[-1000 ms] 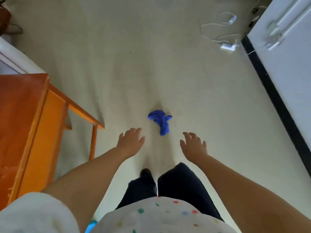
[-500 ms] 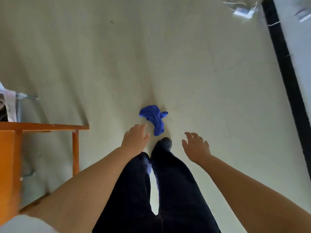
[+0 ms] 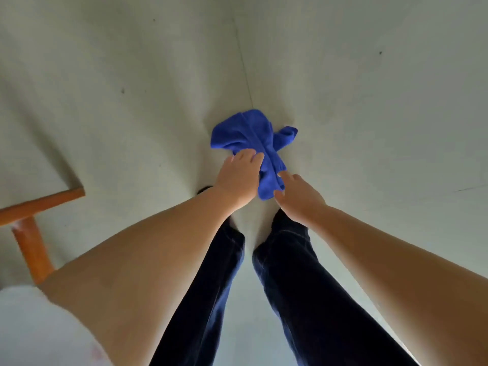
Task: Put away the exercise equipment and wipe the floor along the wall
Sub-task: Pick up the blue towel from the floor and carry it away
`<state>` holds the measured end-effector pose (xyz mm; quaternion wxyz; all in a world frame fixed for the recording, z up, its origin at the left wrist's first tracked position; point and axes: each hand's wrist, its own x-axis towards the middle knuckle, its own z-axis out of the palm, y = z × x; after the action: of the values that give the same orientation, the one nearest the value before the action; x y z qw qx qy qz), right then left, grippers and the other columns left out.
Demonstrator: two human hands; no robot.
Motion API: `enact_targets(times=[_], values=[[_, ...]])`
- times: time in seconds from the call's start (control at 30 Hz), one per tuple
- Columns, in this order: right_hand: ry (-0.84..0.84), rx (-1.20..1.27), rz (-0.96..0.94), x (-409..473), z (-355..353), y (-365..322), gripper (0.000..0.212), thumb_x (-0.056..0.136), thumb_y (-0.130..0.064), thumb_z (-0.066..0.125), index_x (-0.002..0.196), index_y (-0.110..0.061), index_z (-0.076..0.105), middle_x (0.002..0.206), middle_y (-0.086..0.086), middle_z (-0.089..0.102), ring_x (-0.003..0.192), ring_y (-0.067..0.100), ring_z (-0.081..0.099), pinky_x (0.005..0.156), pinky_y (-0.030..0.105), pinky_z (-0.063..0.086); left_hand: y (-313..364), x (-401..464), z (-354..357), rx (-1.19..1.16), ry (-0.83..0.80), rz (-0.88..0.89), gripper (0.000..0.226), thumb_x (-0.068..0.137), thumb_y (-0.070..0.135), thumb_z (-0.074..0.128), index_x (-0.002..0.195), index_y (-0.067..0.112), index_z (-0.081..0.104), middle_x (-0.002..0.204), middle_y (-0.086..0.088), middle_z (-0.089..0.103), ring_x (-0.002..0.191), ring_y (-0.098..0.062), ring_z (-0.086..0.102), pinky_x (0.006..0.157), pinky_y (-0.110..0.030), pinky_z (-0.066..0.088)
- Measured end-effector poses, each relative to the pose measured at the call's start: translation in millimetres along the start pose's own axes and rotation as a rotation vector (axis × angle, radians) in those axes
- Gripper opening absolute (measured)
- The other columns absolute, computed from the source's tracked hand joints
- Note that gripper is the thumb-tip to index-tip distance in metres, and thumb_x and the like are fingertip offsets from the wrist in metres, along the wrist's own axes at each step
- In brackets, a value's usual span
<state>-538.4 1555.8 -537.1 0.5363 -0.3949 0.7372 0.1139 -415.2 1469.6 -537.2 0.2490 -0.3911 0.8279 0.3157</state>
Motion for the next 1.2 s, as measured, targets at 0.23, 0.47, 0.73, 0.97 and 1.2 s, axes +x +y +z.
enact_targets(times=[0.23,0.47,0.73,0.97,1.2], values=[[0.13,0.174,0.138,103.9,93.5,21.7,0.056,0.092,-0.028,0.054,0.141,-0.018,0.028,0.132,0.011,0.04,0.111,0.031,0.05,0.085,0.043,0.048,-53.2,96.1,88.9,0.406,-0.006,0.376,0.053,0.088,0.002,0.031,0.136,0.016,0.048,0.149,-0.016,0.035,0.14,-0.028,0.03,0.109,-0.048,0.029],[0.156,0.336,0.128,94.0,72.6,15.6,0.007,0.088,-0.01,0.042,0.087,-0.015,0.046,0.101,0.01,0.054,0.078,0.026,0.047,0.063,0.03,0.033,-56.8,71.0,65.5,0.501,-0.022,0.306,0.019,0.072,0.011,0.068,0.088,0.019,0.061,0.079,0.003,0.061,0.084,-0.022,0.058,0.081,-0.035,0.041],[0.149,0.211,-0.124,-56.4,-56.2,-35.9,0.012,0.084,-0.005,0.043,0.077,-0.013,0.048,0.088,-0.002,0.041,0.072,0.023,0.045,0.063,0.03,0.032,-9.7,-46.5,-86.6,0.408,0.049,0.367,0.029,0.046,0.026,0.083,0.053,0.016,0.057,0.05,0.001,0.054,0.05,-0.022,0.055,0.052,-0.025,0.04],[0.236,0.348,-0.096,-220.1,-171.5,-68.7,0.014,0.084,-0.006,0.04,0.082,-0.003,0.053,0.067,0.004,0.049,0.066,0.024,0.042,0.055,0.029,0.032,82.5,-153.8,-233.4,-0.379,0.058,-0.077,0.03,0.083,0.012,0.055,0.059,0.019,0.037,0.058,0.002,0.044,0.065,-0.025,0.044,0.053,-0.03,0.03],[0.365,0.454,-0.285,-402.8,-295.3,-104.5,0.013,0.092,-0.03,0.05,0.103,-0.024,0.054,0.083,-0.001,0.062,0.074,0.019,0.053,0.06,0.024,0.04,158.8,-267.1,-399.1,-0.618,0.421,-0.017,0.015,0.084,0.005,0.053,0.079,0.015,0.043,0.066,0.002,0.046,0.06,-0.016,0.042,0.055,-0.024,0.034]])
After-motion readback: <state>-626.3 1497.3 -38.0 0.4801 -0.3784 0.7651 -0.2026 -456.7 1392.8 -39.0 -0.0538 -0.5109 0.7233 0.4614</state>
